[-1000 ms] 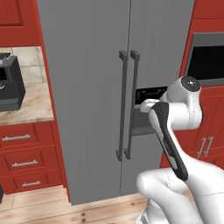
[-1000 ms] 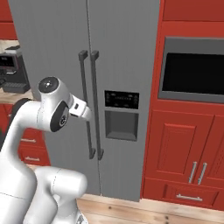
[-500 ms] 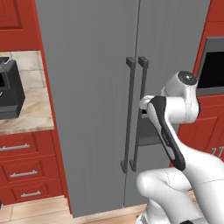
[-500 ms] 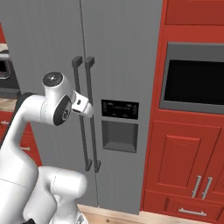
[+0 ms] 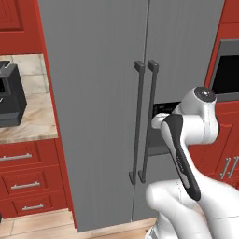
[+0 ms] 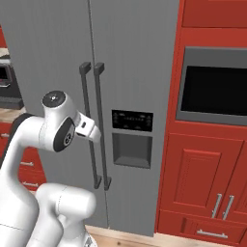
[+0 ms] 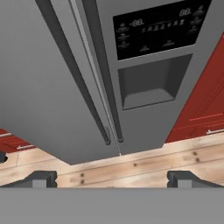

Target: Move the hot dog bun to the plate on the dining table and place the condiment next to that plate. Then navigate to the fridge and take the sausage and place it on the plate as well.

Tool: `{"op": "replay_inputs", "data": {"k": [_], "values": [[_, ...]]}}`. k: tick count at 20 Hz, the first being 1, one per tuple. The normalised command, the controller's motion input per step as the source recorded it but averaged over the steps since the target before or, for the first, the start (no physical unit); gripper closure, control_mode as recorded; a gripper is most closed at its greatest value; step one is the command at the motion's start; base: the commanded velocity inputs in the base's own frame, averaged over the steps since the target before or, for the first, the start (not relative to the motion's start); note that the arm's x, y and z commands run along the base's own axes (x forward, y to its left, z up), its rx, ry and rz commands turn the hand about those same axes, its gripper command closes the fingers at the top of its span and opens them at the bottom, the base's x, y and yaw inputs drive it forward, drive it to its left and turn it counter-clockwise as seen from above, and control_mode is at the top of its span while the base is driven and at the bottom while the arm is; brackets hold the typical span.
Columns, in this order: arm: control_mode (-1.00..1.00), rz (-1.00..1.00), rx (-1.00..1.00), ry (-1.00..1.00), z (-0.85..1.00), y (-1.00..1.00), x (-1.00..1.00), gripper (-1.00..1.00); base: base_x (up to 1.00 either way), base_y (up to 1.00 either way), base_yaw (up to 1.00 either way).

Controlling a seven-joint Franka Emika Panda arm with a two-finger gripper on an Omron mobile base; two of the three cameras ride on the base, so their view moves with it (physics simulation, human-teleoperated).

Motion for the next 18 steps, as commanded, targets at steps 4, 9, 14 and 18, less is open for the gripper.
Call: {"op": "replay_inputs", "data": {"k": [4, 9, 14, 18], "values": [[-1.00, 0.02, 0.00, 0.00, -0.12, 0.00, -0.01, -1.00, 0.00, 0.00, 0.00], [1.00, 0.01, 0.00, 0.00, -0.08, 0.00, -0.02, -1.00, -0.12, 0.00, 0.02], [1.00, 0.00, 0.00, 0.00, 0.00, 0.00, 0.00, -1.00, -0.25, 0.00, 0.02], [1.00, 0.00, 0.00, 0.00, 0.00, 0.00, 0.00, -1.00, -0.18, 0.00, 0.03]]}}
